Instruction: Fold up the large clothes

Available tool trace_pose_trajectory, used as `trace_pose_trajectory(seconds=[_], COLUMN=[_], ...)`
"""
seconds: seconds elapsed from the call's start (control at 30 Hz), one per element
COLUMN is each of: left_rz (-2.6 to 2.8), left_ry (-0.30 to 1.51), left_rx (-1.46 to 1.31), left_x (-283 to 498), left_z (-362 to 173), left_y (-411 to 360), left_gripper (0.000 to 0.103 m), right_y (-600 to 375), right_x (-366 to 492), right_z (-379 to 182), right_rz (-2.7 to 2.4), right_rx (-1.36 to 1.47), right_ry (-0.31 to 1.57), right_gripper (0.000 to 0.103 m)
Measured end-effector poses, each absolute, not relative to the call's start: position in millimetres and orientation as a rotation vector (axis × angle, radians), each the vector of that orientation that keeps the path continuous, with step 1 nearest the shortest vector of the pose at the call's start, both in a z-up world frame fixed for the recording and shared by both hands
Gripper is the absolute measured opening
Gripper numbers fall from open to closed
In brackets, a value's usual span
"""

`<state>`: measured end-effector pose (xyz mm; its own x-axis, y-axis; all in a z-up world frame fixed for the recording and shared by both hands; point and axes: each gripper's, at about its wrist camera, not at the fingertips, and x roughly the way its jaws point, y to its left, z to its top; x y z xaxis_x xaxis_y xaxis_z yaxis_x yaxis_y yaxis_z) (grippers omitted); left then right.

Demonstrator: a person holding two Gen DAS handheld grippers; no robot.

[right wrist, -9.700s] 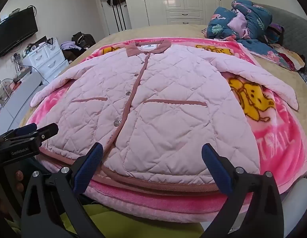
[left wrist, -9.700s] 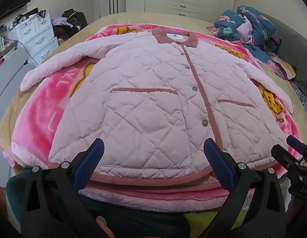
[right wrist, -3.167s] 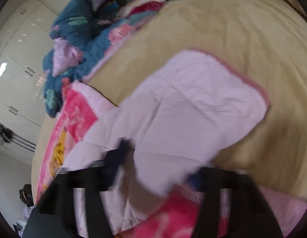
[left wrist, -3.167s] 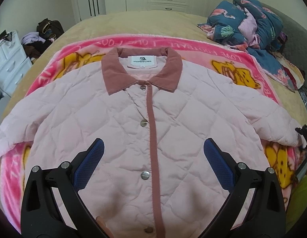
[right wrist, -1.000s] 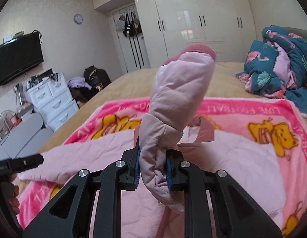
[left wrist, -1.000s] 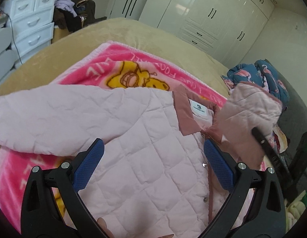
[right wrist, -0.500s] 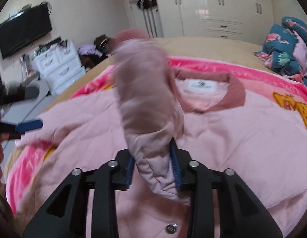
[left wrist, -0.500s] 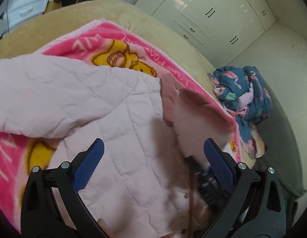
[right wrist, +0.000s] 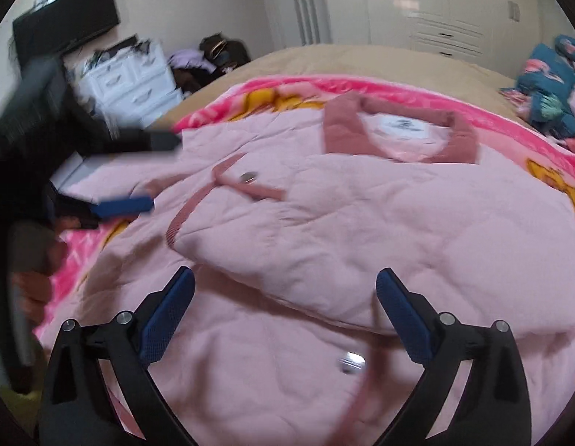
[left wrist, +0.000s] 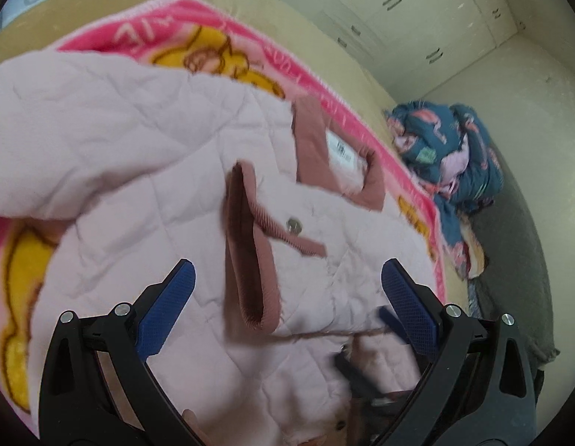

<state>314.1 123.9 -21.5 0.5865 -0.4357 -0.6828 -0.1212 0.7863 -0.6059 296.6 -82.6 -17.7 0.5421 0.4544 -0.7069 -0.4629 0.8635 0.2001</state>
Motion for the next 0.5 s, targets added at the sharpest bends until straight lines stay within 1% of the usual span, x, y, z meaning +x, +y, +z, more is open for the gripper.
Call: trace_pose_trajectory(seconds=[0.17, 0.27, 0.3, 0.33, 0.37, 0.43, 0.47, 0.5], left_rz=[-0.216, -0.174, -0.138, -0.106, -0.111, -0.103, -0.097, -0.107], left_ry=[1.011, 1.027, 1.023, 1.011, 1.001, 0.977, 0.957, 0.926], left_rx=[-0.697, -0.653, -0.594, -0.530, -0.505, -0.420, -0.390, -0.372], left_x=[325, 327, 327, 325, 325, 322, 320, 318], left_z=[-51, -60, -60, -58, -57, -50, -46, -38], left_y=[108, 101, 97, 91, 88, 79, 79, 78], left_gripper=[0.094, 0.093, 0.080, 0.058, 0.046, 0.015, 0.009, 0.008], right_y=[-150, -184, -200, -210, -221, -238, -245, -252], right_x=[294, 293, 292, 292, 291, 288, 287, 289], right_z=[-6, -6, -6, -7, -7, -9, -10, -11], right_rz=[0.422, 0.347, 0.308, 0.284, 0.260, 0.210, 0.194, 0.181], right_rx=[0.104, 0.148, 0.163, 0.171, 0.176, 0.183, 0.190, 0.195], right_ry=[0.817, 0.815, 0.816, 0.817, 0.818, 0.817, 0.820, 0.820], right_gripper=[0.098, 0.098, 0.098, 0.098, 0.098, 0.098, 0.098, 0.098])
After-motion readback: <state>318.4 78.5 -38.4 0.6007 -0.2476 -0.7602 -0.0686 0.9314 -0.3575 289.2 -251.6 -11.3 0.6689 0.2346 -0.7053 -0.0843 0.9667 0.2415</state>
